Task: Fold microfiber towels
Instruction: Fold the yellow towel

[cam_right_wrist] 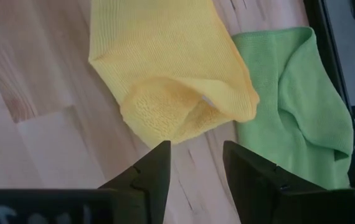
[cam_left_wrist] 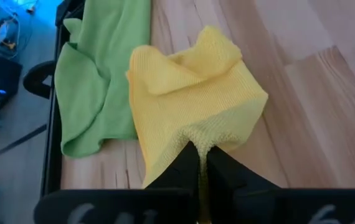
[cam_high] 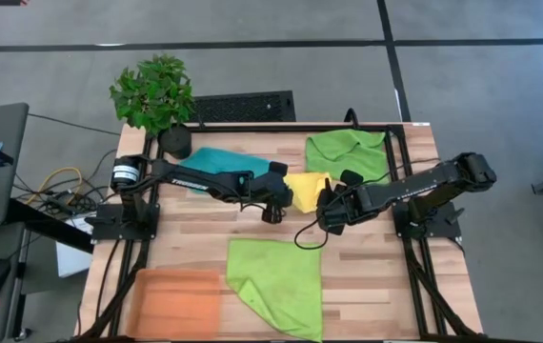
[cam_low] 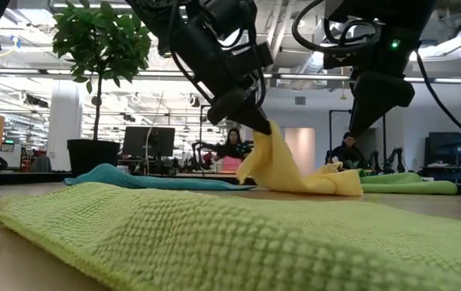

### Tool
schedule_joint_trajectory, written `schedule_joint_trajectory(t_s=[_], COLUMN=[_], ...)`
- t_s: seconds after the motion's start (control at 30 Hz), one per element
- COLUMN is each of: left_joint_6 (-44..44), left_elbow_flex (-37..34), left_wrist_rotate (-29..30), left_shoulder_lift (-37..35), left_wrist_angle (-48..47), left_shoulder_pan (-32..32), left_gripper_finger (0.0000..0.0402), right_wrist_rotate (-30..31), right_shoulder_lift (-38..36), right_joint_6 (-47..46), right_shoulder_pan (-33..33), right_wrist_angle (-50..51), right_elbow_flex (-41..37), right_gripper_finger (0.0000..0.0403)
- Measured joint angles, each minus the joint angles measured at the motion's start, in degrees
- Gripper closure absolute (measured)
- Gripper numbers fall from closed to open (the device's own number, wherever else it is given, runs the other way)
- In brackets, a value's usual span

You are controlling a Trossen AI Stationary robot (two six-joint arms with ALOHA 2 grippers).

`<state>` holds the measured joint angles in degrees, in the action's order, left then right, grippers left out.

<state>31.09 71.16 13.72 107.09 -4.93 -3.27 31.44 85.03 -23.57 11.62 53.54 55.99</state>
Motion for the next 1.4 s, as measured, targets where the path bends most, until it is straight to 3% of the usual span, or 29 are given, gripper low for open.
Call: schedule_joint_trajectory(t_s=[0.3, 0.67, 0.93, 1.13, 1.4], left_joint_6=[7.3, 9.2, 9.9, 10.1, 10.1], left_elbow_flex=[0.1, 9.1, 10.9, 10.9, 10.9], left_wrist_rotate=[0.1, -1.3, -3.7, -8.1, -8.5], left_shoulder_lift=[6.3, 11.5, 12.4, 12.4, 12.4], left_wrist_angle=[9.8, 10.3, 9.5, 9.4, 10.1], left_shoulder_pan=[0.0, 0.5, 0.5, 0.2, 0.2], left_gripper_finger=[0.0401, 0.0401, 0.0399, 0.0356, 0.0271], right_wrist_rotate=[0.2, 0.1, 0.1, 0.1, 0.1], right_shoulder_lift=[0.0, 0.0, 0.0, 0.0, 0.0], right_joint_6=[0.0, -3.4, -3.9, -5.0, -5.0], right_shoulder_pan=[1.9, 5.6, 7.4, 7.5, 7.5], right_wrist_angle=[0.0, 0.3, 0.3, 0.4, 0.4], right_elbow_flex=[0.0, 0.0, 0.0, 0.0, 0.0], right_gripper_finger=[0.0236, 0.0239, 0.0241, 0.0243, 0.0244])
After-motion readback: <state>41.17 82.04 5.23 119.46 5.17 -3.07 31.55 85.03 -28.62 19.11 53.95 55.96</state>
